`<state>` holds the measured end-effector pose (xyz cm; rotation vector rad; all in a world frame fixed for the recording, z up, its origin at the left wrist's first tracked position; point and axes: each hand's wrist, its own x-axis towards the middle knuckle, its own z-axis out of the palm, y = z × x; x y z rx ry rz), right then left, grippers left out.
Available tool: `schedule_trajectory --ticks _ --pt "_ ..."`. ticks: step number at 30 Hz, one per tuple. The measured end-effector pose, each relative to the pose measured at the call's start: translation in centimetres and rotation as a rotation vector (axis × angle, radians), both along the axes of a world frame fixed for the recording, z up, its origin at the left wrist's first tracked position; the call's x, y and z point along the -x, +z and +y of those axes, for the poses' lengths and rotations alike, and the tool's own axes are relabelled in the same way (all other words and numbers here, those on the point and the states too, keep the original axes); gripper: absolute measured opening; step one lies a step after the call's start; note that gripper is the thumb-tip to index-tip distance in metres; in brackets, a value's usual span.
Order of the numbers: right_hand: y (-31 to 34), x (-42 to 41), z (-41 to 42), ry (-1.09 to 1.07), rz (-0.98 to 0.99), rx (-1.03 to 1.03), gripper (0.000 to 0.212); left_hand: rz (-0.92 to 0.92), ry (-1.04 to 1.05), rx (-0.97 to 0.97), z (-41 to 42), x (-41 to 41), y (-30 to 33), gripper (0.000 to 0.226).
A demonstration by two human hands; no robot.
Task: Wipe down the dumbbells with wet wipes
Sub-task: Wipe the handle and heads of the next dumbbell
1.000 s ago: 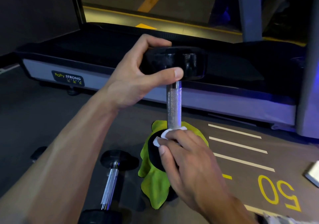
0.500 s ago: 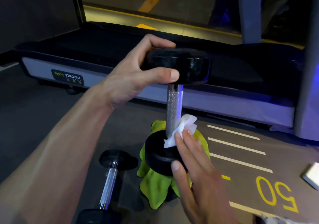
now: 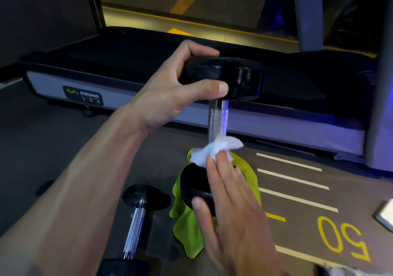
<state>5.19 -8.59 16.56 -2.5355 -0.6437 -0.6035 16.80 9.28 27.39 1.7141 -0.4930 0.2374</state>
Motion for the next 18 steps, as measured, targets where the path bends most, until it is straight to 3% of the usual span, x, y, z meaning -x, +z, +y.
schedule_trajectory --ticks 4,10,18 --pt "3.8 -3.1 0.3 -0.061 0.139 -0.146 0.068 0.004 0.001 -0.006 0.4 0.3 -0.1 0.056" --pt "2.3 -3.1 -2.2 0.055 0.260 -0.293 0.034 -0.033 0.086 -0.100 1.1 1.6 0.4 0.059" --pt "2.1 -3.2 -5.2 -0.043 -0.048 -0.391 0.006 -0.091 0.158 -0.129 1.7 2.6 0.7 0.056"
